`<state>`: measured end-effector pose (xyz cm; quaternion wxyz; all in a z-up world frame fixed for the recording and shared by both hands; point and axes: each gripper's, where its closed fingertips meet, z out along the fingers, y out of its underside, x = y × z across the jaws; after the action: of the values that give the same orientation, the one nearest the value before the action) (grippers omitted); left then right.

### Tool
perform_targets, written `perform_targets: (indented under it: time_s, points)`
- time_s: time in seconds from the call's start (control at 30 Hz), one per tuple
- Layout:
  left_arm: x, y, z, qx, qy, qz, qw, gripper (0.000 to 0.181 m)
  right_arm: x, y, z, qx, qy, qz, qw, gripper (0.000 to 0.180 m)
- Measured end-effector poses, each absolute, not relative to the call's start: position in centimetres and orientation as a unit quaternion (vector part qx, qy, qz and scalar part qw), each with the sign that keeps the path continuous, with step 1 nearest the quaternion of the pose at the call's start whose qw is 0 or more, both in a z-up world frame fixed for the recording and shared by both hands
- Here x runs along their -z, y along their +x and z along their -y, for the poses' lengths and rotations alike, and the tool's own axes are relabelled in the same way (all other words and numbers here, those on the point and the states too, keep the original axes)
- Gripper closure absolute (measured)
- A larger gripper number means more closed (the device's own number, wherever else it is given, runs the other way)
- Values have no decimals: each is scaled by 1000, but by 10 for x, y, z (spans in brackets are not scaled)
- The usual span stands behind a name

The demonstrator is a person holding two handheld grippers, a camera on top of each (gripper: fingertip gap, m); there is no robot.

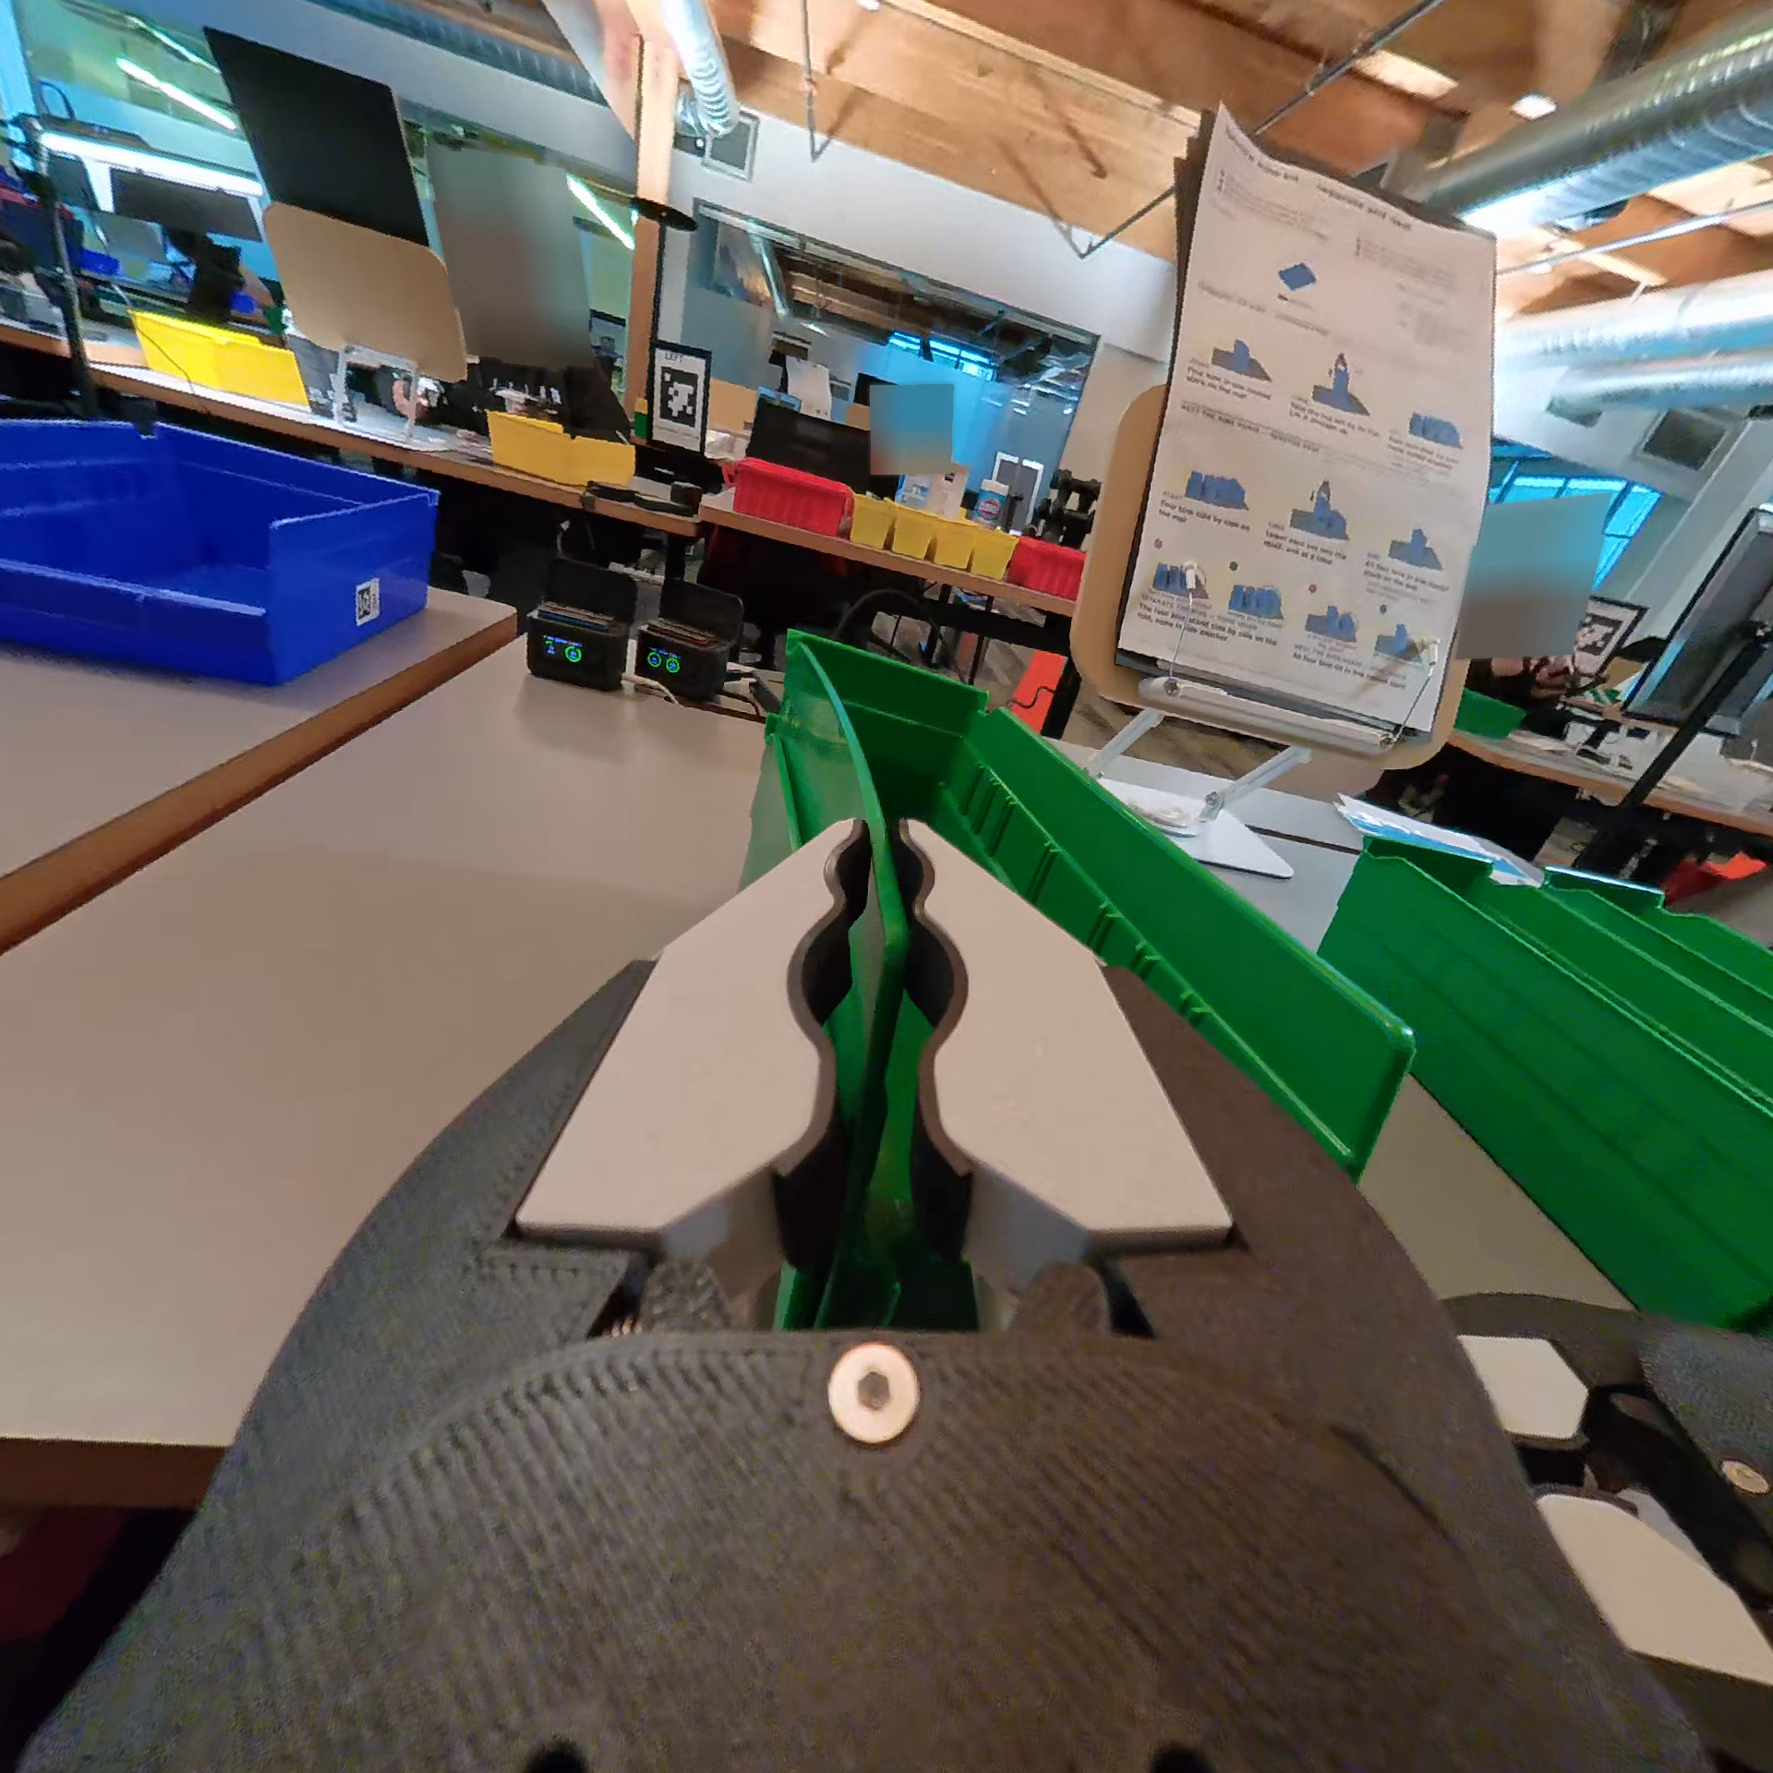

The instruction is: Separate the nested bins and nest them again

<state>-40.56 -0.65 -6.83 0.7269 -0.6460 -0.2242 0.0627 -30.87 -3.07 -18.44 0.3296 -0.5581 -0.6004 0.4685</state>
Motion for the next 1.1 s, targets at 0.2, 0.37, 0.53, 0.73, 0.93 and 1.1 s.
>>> perform_targets:
  time_s: [0.2,0.37,0.53,0.73,0.93,1.1]
  points:
    - [44,-412,15,-49,-629,225,743,181,192,-308,36,-434,-547,623,353,177]
    - [26,-412,24,-30,-592,226,773,181,197,-309,36,-408,-537,638,371,176]
    - [-3,-417,42,-50,-554,222,801,181,199,-311,22,-420,-551,625,359,176]
    - [-19,-419,53,-35,-532,231,814,181,199,-314,23,-418,-548,626,365,176]
    - [-25,-407,50,-11,-528,225,819,181,199,-313,18,-417,-561,621,355,170]
    - [-29,-384,44,24,-530,210,821,181,182,-296,5,-394,-573,611,378,121]
